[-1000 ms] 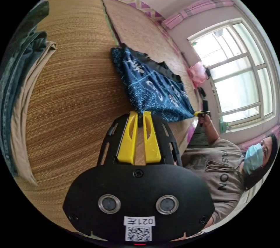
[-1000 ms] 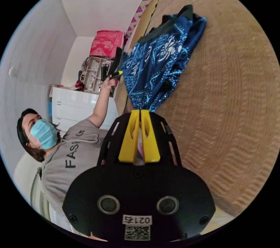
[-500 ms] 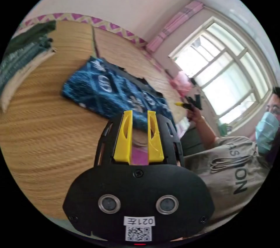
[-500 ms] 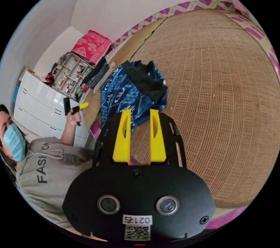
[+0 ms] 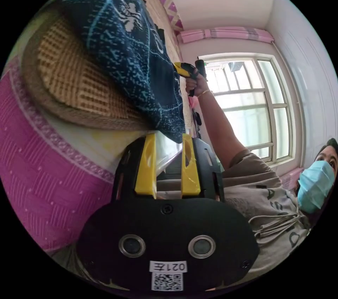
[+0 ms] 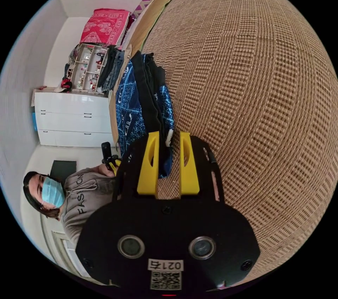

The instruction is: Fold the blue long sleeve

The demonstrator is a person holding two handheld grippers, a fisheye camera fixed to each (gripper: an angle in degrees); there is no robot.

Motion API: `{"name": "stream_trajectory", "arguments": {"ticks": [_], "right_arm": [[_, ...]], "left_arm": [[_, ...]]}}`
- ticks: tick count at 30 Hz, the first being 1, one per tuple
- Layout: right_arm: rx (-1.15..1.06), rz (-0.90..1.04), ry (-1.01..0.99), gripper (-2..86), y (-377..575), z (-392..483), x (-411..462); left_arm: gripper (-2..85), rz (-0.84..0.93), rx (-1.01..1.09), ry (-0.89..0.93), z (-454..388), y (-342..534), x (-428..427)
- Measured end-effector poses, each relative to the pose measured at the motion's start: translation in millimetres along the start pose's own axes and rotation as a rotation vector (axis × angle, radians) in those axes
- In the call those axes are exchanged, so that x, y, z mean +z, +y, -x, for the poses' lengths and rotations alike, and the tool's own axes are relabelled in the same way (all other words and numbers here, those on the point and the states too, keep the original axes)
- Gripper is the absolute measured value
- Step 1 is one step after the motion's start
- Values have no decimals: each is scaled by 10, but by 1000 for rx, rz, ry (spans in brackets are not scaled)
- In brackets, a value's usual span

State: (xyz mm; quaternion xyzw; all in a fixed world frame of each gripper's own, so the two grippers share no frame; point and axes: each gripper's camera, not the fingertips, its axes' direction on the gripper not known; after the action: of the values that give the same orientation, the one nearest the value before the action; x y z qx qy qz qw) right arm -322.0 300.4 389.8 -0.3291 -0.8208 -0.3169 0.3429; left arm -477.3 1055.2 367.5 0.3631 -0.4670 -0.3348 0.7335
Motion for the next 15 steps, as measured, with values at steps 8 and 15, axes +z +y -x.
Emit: {"name": "stream_trajectory", "arguments": {"ticks": [8,15], "right_arm": [[-56,75,-25,46,-155,170,84],[-56,1,-124,13,-194,582,-345]], "left_arm": [[24,63,-52,154,197,18,291],[-9,-9,55,253,-18,40,-148]]}}
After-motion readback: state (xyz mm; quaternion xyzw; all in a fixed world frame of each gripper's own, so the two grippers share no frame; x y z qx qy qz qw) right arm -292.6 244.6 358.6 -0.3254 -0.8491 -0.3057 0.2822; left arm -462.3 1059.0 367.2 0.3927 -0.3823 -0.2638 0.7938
